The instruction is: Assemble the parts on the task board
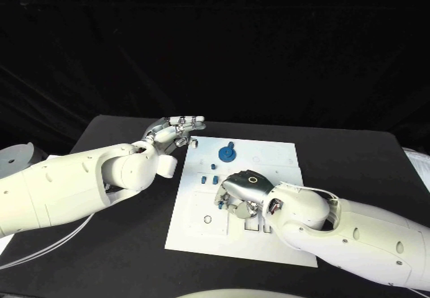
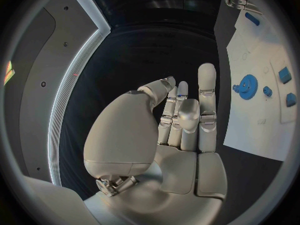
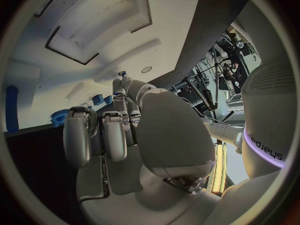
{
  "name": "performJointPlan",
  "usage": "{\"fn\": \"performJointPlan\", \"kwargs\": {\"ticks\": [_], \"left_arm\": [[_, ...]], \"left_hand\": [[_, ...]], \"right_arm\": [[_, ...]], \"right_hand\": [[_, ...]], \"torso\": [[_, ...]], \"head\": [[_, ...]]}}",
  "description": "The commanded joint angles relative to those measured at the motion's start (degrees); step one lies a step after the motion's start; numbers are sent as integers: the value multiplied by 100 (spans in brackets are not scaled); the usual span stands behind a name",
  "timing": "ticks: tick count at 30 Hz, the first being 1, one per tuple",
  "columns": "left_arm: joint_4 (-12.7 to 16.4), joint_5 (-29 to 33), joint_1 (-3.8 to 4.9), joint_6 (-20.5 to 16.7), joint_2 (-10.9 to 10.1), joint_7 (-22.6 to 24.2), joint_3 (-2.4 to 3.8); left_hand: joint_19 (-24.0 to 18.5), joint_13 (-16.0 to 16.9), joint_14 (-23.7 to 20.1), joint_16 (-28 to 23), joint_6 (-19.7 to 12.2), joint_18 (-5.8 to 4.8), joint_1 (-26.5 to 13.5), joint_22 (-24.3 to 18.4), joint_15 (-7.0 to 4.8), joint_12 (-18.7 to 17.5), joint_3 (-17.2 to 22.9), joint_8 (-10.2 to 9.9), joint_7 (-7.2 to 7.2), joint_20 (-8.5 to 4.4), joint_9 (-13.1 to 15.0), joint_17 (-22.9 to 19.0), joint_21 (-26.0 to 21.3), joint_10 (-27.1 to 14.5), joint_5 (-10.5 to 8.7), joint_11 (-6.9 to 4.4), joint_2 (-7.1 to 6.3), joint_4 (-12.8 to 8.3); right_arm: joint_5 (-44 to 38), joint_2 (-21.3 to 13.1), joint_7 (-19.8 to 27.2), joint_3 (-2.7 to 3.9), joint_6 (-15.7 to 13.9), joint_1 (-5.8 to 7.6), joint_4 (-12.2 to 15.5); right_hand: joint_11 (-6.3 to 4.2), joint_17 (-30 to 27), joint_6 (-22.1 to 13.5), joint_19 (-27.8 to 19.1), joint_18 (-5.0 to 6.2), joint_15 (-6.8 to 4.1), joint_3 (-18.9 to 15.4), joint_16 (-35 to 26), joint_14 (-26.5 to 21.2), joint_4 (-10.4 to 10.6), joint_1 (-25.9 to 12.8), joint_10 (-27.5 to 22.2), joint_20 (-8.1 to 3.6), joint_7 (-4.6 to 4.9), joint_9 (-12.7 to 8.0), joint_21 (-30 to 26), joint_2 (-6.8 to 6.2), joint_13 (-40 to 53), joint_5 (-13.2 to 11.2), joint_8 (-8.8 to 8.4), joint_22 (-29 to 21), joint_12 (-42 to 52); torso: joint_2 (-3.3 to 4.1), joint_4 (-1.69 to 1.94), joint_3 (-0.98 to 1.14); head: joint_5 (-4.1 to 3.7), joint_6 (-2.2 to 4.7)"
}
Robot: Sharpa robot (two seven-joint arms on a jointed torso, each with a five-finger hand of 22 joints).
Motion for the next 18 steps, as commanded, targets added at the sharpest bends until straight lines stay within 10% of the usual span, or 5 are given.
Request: {"fn": "performJointPlan", "kwargs": {"ticks": [1, 18], "left_arm": [[11, 22, 1, 117, 5, 5, 3], [13, 22, 2, 134, 1, -25, 3]], "left_hand": [[-42, -6, -32, -30, -47, 100, 11, -5, -6, 23, -15, -36, 1, 12, -7, -8, -39, -37, 21, -3, 42, -13], [-45, -8, -42, -37, -51, 99, 10, -10, -1, 26, -24, -37, 3, 15, -6, -27, -45, -53, 21, 1, 47, -19]], "right_arm": [[-200, 32, -100, -21, 258, -17, -13], [-382, 108, -257, -57, 517, -17, -26]], "right_hand": [[-44, 846, 0, 17, 43, 35, -3, 29, 462, -34, -53, 56, 10, 56, 5, 7, 9, -4, 29, 20, 164, -20], [-37, 842, -6, 13, 45, 43, -16, 27, 460, -44, -84, 44, 18, 60, 8, 3, -3, -14, 24, 10, 158, -23]], "torso": [[0, 3, -3], [-3, 3, -2]], "head": [[3, -9], [13, -25]]}}
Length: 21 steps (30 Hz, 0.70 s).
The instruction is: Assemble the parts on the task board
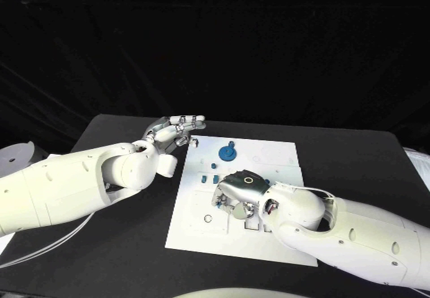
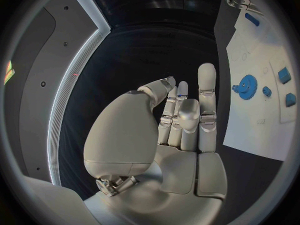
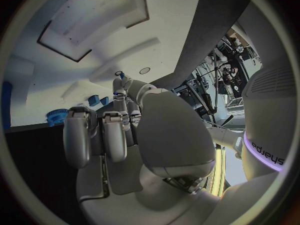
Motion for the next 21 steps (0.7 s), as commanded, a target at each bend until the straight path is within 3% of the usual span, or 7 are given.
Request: {"fn": "performJointPlan", "kwargs": {"ticks": [1, 21], "left_arm": [[11, 21, 2, 123, 5, 1, 3], [-9, 21, 2, 149, 8, -22, 3]], "left_hand": [[-45, -9, -42, -37, -51, 100, 10, -7, -1, 26, -24, -37, 3, 15, -6, -8, -22, -53, 22, 1, 47, -19], [-46, -10, -45, -40, -50, 100, 13, -8, 0, 26, -25, -36, 2, 16, -5, -15, -24, -60, 22, 2, 48, -23]], "right_arm": [[-163, -7, -157, -37, 341, -32, -37], [-382, -132, -284, -39, 39, -34, 99]], "right_hand": [[-27, 843, 13, 13, 45, 41, 0, 27, 458, -29, -60, -6, 18, 41, 9, 3, 18, -5, 26, 16, 159, -26], [-29, 848, 26, 14, 45, 44, -7, 30, 459, -31, -83, 4, 22, 38, 15, 5, 23, -7, 27, 18, 162, -20]], "torso": [[0, -2, 1], [-2, -6, 3]], "head": [[3, -4], [13, 3]]}}
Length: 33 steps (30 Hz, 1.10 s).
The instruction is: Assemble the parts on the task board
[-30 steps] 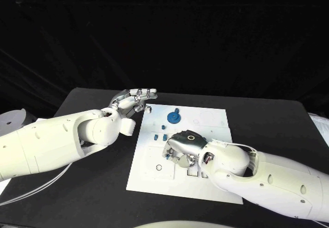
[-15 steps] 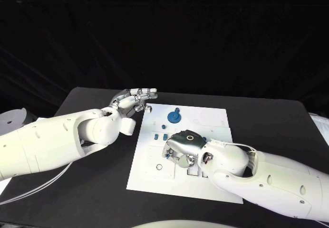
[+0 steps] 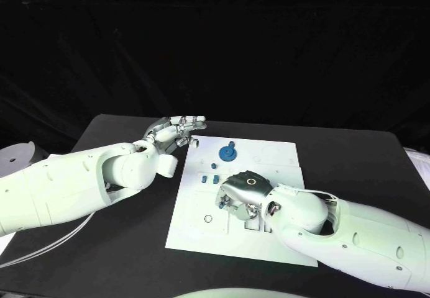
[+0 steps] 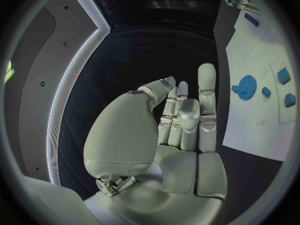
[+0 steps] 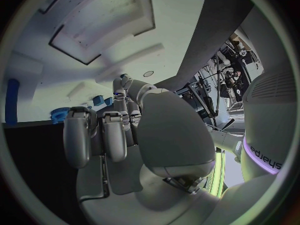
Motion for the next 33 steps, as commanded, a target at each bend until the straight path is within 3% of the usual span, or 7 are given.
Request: {"fn": "performJointPlan", "kwargs": {"ticks": [1, 22, 28, 33], "left_arm": [[1, 21, 2, 122, 7, 9, 3], [7, 21, 2, 141, 6, -20, 3], [11, 20, 2, 148, 4, -33, 3], [10, 20, 2, 151, 1, -46, 3]], "left_hand": [[-26, -6, -47, -18, -50, 100, 15, -7, 0, 25, -26, -35, 2, -5, -5, -6, -26, -44, 22, -19, 49, -26], [-27, -9, -50, -18, -51, 100, 19, -9, 2, 24, -30, -35, 3, -4, -5, -9, -28, -57, 23, -16, 50, -33], [-28, -10, -53, -21, -51, 100, 19, -11, 3, 23, -32, -35, 3, -3, -4, -16, -30, -66, 22, -14, 51, -35], [-28, -11, -52, -19, -51, 100, 20, -11, 3, 23, -33, -34, 3, -2, -4, -13, -31, -70, 23, -14, 52, -37]], "right_arm": [[-159, -36, -131, -4, 79, -11, 29], [-51, 85, -121, -6, 256, -9, -107], [29, 129, -96, -15, 253, -9, -165], [72, 131, -74, -21, 164, -9, -185]], "right_hand": [[-31, 849, 26, 14, 45, 44, -6, 30, 459, -31, -53, 5, 22, 38, 12, 5, -7, 1, 32, 10, 158, -18], [-9, 838, -38, 8, 47, 59, -53, 24, 456, -36, -168, -69, 38, 52, 10, -2, -36, -38, 28, -45, 150, -37], [84, 801, -328, -14, 55, 143, -188, -1, 446, 47, -433, -430, 105, 105, -57, -34, -197, -141, 44, -103, 107, -37], [186, 756, -746, -44, 71, 224, -372, -31, 434, 107, -578, -938, 179, 26, -170, -80, -326, -157, 44, -99, 41, -24]], "torso": [[-3, -3, -2], [-1, 4, -8], [-1, 5, -7], [0, 2, -5]], "head": [[2, 0], [2, 8], [4, -4], [8, -4]]}}
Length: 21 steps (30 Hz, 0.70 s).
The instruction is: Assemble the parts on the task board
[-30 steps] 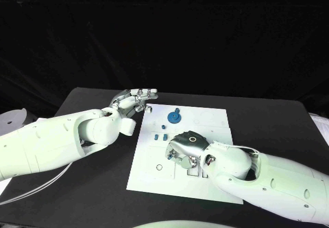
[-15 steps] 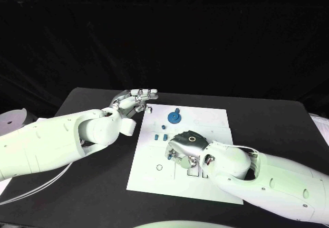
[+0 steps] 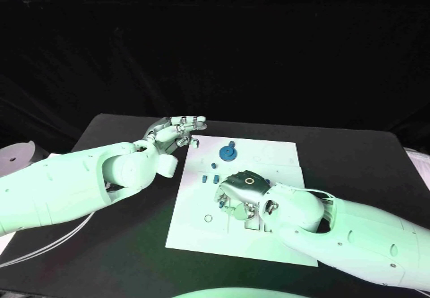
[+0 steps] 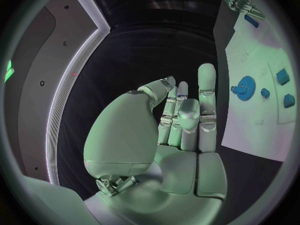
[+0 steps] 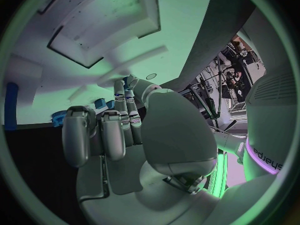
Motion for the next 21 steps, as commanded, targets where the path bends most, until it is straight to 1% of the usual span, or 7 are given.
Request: {"fn": "performJointPlan", "kwargs": {"ticks": [1, 4, 8, 13, 15, 18, 21], "left_arm": [[10, 20, 2, 118, 3, -3, 3], [10, 20, 2, 123, 3, -9, 3], [8, 20, 2, 132, 1, -20, 3], [0, 20, 2, 140, -7, -27, 3], [-4, 20, 2, 141, -10, -28, 3], [-9, 19, 2, 145, -17, -30, 2], [-7, 19, 2, 150, -23, -33, 1]], "left_hand": [[-29, -7, -56, -22, -51, 100, 21, -8, 4, 22, -20, -34, 3, -2, -4, -10, -32, -57, 22, 8, 52, -23], [-29, -9, -58, -23, -53, 100, 21, -9, 5, 21, -22, -34, 3, -1, -4, -13, -34, -66, 21, 10, 52, -26], [-30, -10, -62, -26, -54, 100, 20, -10, 6, 19, -25, -34, 3, 0, -4, -21, -35, -73, 20, 11, 51, -28], [-31, -11, -65, -29, -55, 99, 21, -11, 7, 19, -27, -34, 4, 1, -4, -28, -36, -79, 19, 12, 52, -29], [-31, -11, -65, -29, -55, 99, 21, -11, 7, 19, -27, -34, 4, 1, -4, -28, -36, -79, 19, 12, 52, -29], [-31, -11, -65, -29, -55, 99, 21, -11, 7, 19, -27, -34, 4, 1, -4, -28, -36, -79, 19, 12, 52, -29], [-31, -11, -65, -29, -55, 99, 21, -11, 7, 19, -27, -34, 4, 1, -4, -28, -36, -79, 19, 12, 52, -29]], "right_arm": [[47, -2, -33, -19, 55, -16, -36], [35, -16, -39, -20, -16, -16, -34], [32, -76, -29, -20, -171, -16, 7], [45, -269, 6, -9, -386, -15, 184], [55, -366, 4, 10, -440, -11, 270], [79, -622, -34, 89, -520, 22, 457], [144, -869, -92, 145, -534, 117, 556]], "right_hand": [[58, 748, -140, -10, 75, 67, -82, -35, 438, 13, -29, -175, 61, -48, -40, -39, -35, 4, 9, -16, 31, -3], [80, 729, -197, -23, 82, 85, -141, -47, 433, 9, -21, -272, 81, -55, -52, -60, -33, 6, 7, -13, 1, 4], [87, 708, -224, -33, 88, 92, -179, -61, 428, 8, -18, -315, 90, -43, -56, -75, -38, 8, 6, -13, -22, 9], [88, 675, -245, -49, 97, 94, -236, -83, 420, 3, -14, -332, 97, -29, -58, -100, -64, 13, 2, -10, -60, 28], [87, 662, -245, -54, 100, 94, -260, -93, 417, 3, -15, -335, 98, -22, -57, -108, -73, 14, -3, -6, -72, 35], [84, 598, -239, -85, 116, 93, -282, -138, 402, -2, -1, -332, 99, -26, -55, -155, -76, 17, -5, -1, -142, 47], [85, 561, -244, -100, 124, 92, -309, -164, 393, -3, 7, -334, 99, -35, -55, -179, -87, 17, -7, -2, -176, 54]], "torso": [[1, -3, 3], [-1, -5, 4], [4, -5, 11], [0, -7, 9], [0, -13, 8], [-3, -17, 7], [-3, -17, 2]], "head": [[5, -1], [4, 2], [0, 15], [-18, 32], [-20, 44], [-51, 71], [-101, 108]]}}
